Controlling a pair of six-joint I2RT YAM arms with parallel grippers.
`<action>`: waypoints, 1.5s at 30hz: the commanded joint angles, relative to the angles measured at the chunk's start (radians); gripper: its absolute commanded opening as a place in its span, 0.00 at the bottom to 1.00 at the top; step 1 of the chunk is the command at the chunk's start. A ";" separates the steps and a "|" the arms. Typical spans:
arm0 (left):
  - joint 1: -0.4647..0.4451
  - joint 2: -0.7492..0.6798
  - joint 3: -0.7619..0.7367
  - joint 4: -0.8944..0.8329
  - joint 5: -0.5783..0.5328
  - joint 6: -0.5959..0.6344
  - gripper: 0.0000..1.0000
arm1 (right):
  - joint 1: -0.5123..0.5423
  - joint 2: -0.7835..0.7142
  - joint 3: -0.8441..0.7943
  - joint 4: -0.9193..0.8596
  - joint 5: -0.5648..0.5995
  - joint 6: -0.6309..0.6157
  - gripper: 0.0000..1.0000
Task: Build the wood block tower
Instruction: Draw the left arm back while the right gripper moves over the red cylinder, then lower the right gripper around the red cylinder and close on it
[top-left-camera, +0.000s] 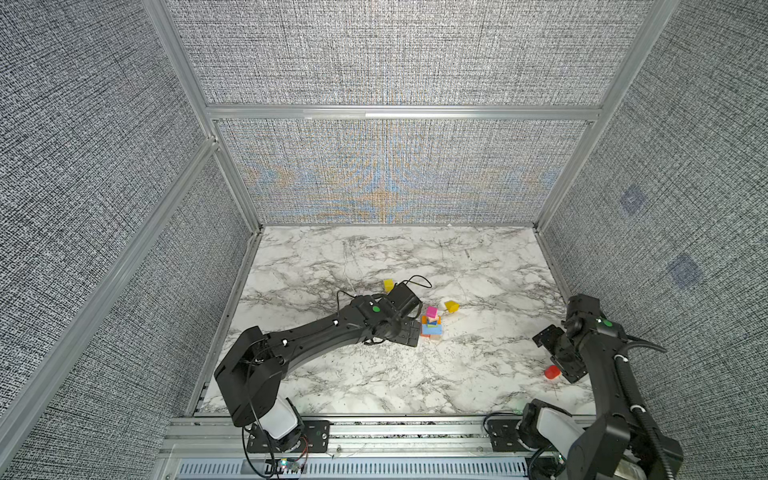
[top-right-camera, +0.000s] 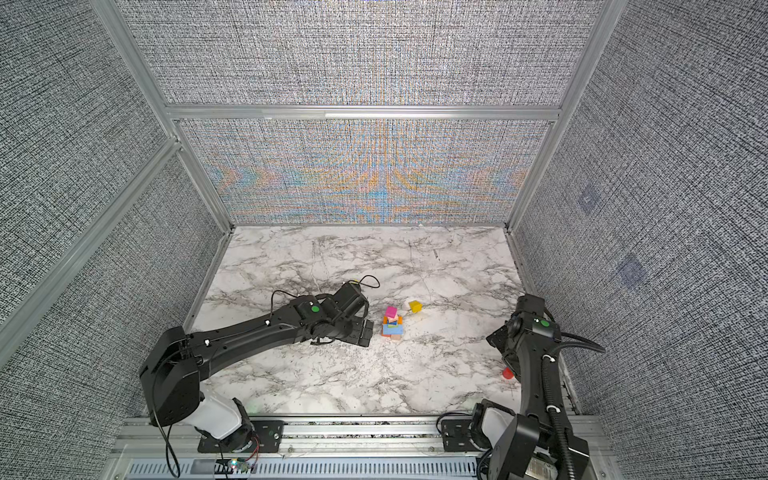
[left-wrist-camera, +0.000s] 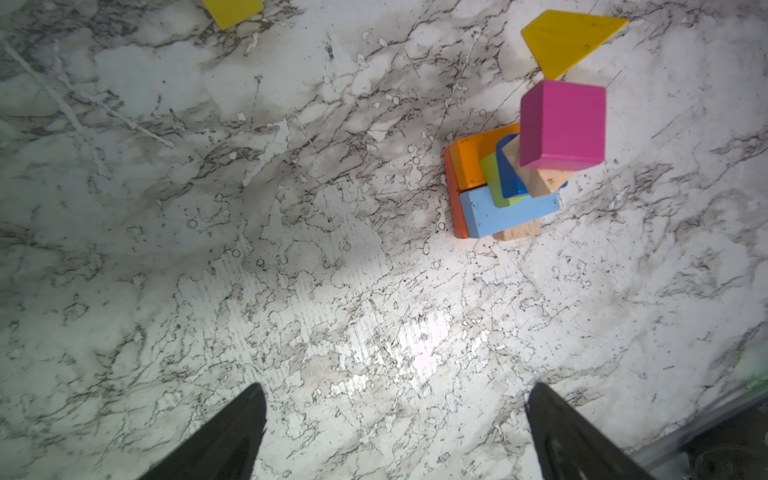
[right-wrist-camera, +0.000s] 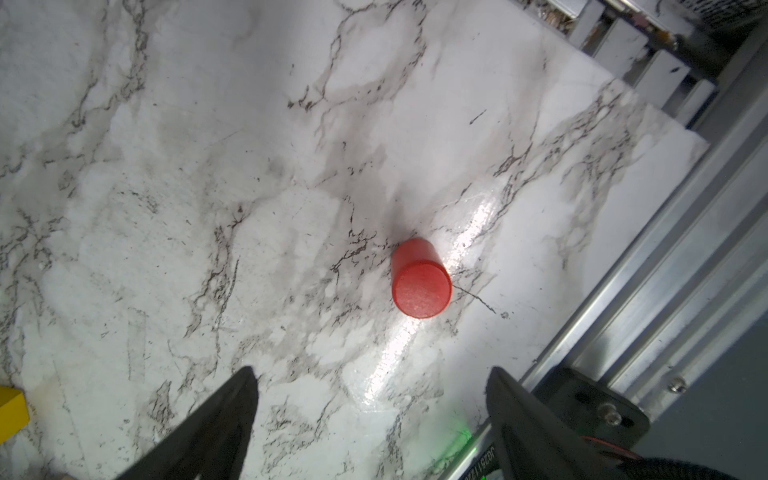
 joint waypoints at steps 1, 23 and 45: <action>0.002 0.015 0.015 0.006 0.018 0.006 0.99 | -0.004 0.012 0.001 -0.025 0.045 0.037 0.88; 0.002 0.050 0.005 0.008 0.028 0.006 0.99 | -0.127 0.148 -0.074 0.121 -0.104 -0.026 0.77; 0.001 0.085 0.019 0.005 0.035 0.003 0.99 | -0.158 0.262 -0.059 0.162 -0.179 -0.123 0.62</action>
